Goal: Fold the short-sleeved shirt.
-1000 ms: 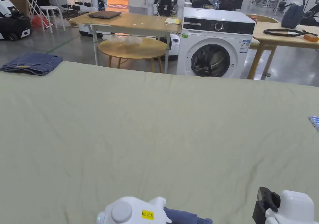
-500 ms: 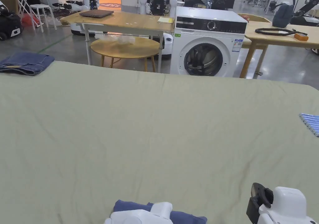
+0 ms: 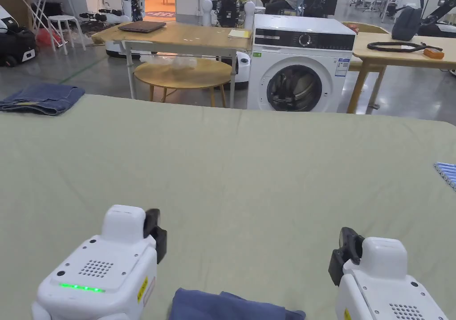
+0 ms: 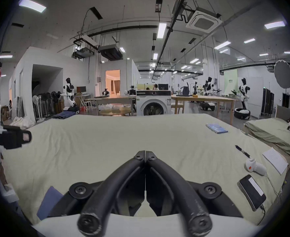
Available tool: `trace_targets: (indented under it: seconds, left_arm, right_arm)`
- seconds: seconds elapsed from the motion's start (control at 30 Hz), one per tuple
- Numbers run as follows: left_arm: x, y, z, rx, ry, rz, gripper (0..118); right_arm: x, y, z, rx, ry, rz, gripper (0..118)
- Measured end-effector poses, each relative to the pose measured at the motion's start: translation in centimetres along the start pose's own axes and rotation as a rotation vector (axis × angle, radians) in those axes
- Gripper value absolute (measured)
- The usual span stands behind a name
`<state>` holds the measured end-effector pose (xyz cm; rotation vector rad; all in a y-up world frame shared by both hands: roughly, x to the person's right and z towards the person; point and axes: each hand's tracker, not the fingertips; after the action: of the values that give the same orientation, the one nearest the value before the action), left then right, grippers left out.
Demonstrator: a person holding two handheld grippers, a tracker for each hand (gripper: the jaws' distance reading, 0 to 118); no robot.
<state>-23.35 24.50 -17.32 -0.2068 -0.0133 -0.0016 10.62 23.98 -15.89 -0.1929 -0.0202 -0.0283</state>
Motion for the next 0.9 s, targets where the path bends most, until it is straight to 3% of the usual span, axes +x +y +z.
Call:
trace_targets:
  seconds: [0.13, 0.4, 0.53, 0.77, 0.9]
  left_arm:
    - [-1.3, -0.6, 0.5, 0.139, 0.079, 0.001, 0]
    - [-1.9, -0.6, 1.7, 0.175, 0.133, 0.02, 0]
    - [-2.9, -0.7, 2.1, 0.148, 0.111, 0.05, 0]
    - [-4.8, -2.6, 2.3, 0.048, 0.069, 0.096, 0]
    - [-5.6, -4.1, 3.0, -0.038, 0.031, 0.119, 0]
  right_arm:
    - [-1.0, 0.8, -0.2, 0.076, -0.019, -0.013, 0]
    - [-1.2, 1.8, 0.6, 0.143, -0.048, -0.012, 0]
    - [-1.6, -0.3, 2.9, 0.024, 0.032, 0.004, 0]
    - [-5.4, -7.8, 4.6, -0.278, 0.244, 0.117, 0]
    - [-6.6, -11.0, 3.2, -0.408, 0.248, 0.118, 0]
